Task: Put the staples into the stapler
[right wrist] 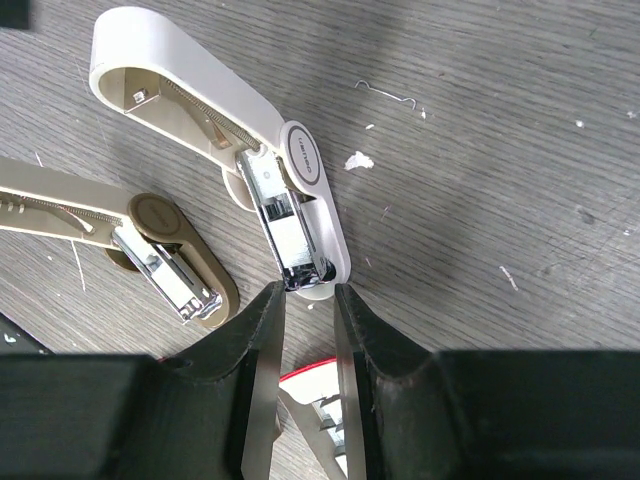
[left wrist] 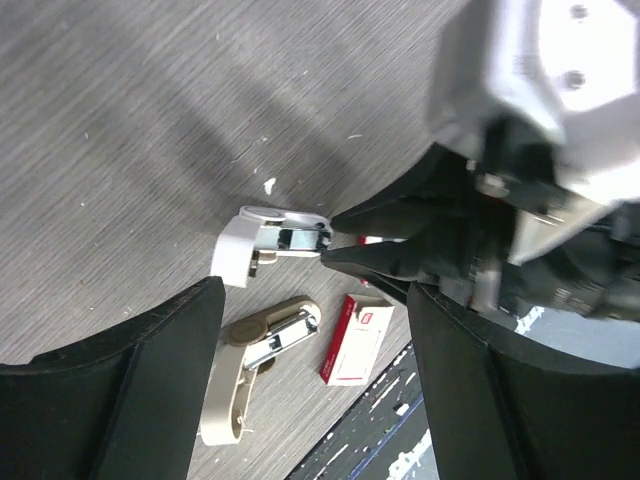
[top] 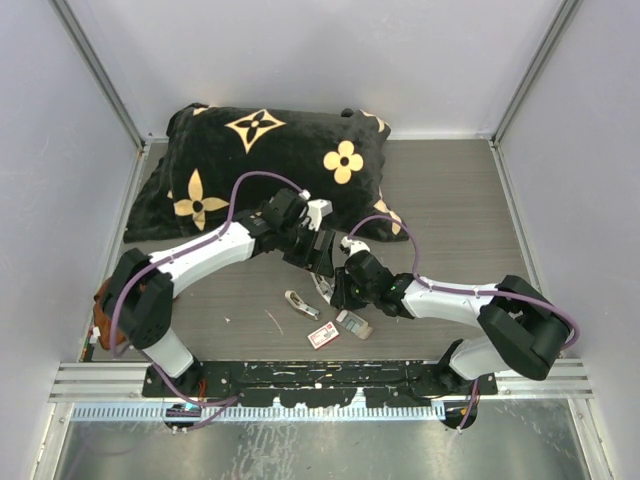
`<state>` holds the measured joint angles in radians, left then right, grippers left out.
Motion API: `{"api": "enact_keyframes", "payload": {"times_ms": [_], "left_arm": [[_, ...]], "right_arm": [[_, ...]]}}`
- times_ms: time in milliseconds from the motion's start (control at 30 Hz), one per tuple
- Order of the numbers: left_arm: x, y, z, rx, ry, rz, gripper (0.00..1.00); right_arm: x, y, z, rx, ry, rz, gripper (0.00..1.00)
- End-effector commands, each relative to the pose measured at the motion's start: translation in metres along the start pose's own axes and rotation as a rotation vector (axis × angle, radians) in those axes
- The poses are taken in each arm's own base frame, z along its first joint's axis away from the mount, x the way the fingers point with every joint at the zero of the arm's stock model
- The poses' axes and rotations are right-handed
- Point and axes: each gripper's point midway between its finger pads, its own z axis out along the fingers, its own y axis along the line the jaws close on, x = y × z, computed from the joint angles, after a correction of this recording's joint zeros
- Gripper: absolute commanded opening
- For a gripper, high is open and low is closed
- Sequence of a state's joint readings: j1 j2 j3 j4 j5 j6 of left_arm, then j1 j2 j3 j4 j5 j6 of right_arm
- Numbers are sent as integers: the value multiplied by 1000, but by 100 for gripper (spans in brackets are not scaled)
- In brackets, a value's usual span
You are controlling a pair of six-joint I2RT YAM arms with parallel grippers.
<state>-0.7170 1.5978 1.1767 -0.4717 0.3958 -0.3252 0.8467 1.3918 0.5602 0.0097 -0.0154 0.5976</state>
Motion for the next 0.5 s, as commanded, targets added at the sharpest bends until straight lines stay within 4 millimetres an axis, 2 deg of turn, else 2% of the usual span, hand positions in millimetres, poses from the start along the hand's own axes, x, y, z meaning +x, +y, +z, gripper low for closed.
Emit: {"api": "enact_keyframes", "payload": {"times_ms": [0,200,333,467], "left_arm": [[-6,-1,12,26,25,-30,76],[1,-7,25,93,75,-64,76],[4,-8,27,113,82,-64,75],[-5,12,18,-20,25,-41,75]], "right_arm": [[-10,4,2,-15,-47,-8,32],[-9,4,5,-17,-42,-7,32],[-8,3,7,-18,-38,-6,31],[-8,4,7,-18,-39,-7,32]]}}
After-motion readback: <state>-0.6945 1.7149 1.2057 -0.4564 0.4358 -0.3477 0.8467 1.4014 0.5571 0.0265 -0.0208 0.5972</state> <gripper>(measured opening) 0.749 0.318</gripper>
